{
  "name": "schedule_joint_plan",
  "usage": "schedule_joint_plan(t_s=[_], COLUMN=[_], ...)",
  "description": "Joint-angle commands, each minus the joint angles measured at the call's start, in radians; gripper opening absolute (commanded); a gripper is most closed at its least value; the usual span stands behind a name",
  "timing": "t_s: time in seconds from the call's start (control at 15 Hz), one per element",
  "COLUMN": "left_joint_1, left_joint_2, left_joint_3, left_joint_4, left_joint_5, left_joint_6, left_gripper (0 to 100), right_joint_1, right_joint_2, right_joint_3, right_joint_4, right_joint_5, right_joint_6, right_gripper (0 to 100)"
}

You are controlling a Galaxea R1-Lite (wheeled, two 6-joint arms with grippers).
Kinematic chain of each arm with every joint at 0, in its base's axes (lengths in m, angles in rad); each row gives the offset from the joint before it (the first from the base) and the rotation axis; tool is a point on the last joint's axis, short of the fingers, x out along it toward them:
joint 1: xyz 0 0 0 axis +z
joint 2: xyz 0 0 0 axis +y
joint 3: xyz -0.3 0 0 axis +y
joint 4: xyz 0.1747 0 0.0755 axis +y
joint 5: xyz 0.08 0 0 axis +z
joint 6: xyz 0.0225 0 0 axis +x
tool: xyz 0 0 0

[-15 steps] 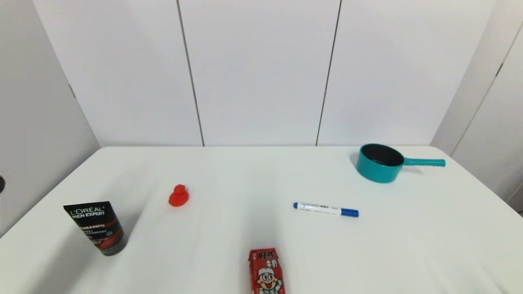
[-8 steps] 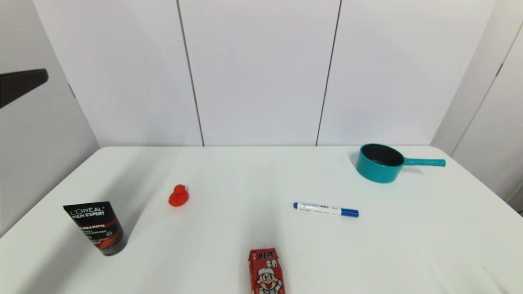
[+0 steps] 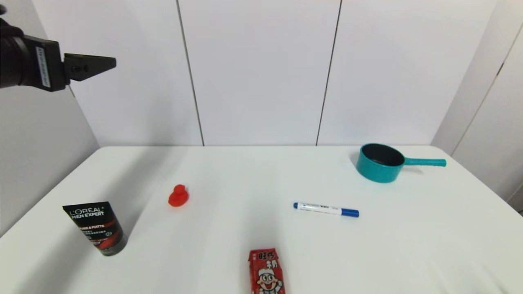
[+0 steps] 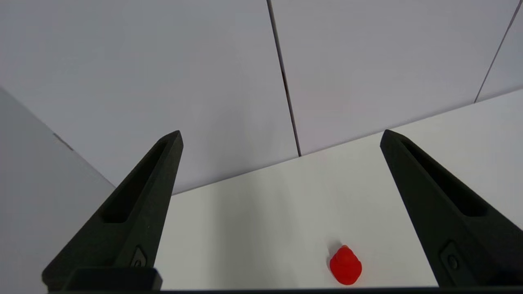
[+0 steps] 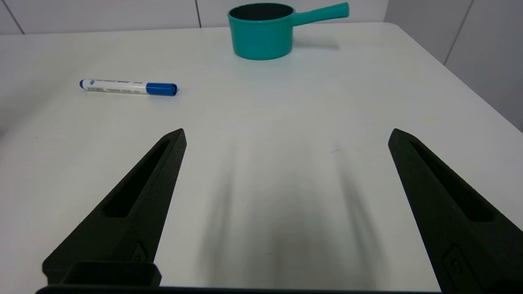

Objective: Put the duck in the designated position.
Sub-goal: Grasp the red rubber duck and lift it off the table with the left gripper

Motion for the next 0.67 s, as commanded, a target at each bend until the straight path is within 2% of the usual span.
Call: schedule_joint_plan(t_s=[0.07, 0.27, 0.33, 0.47, 0.67], left_joint_1=[-0.038, -0.058, -0.062, -0.079, -0.081], left_joint_2=[0.224, 0.316, 0.363, 0.425, 0.477], left_joint_3=[-0.18, -0.283, -0.349, -0.421, -0.452], left_joint_4=[0.167, 0.308, 0.426, 0.575, 0.686], left_joint_5=[-0.002, -0.002, -0.002, -0.006, -0.006], left_joint_6=[0.025, 0.024, 0.024, 0.013, -0.024], left_gripper=[100, 100, 100, 100, 100], right_joint_1=[0.0, 0.0, 0.0, 0.0, 0.0], right_joint_2=[0.001, 0.001, 0.001, 0.001, 0.001], right_joint_3=[0.0, 0.0, 0.0, 0.0, 0.0], right_joint_4=[-0.001, -0.001, -0.001, -0.001, -0.001], right_joint_5=[0.0, 0.0, 0.0, 0.0, 0.0], right_joint_6=[0.0, 0.0, 0.0, 0.0, 0.0], right_gripper=[100, 100, 100, 100, 100])
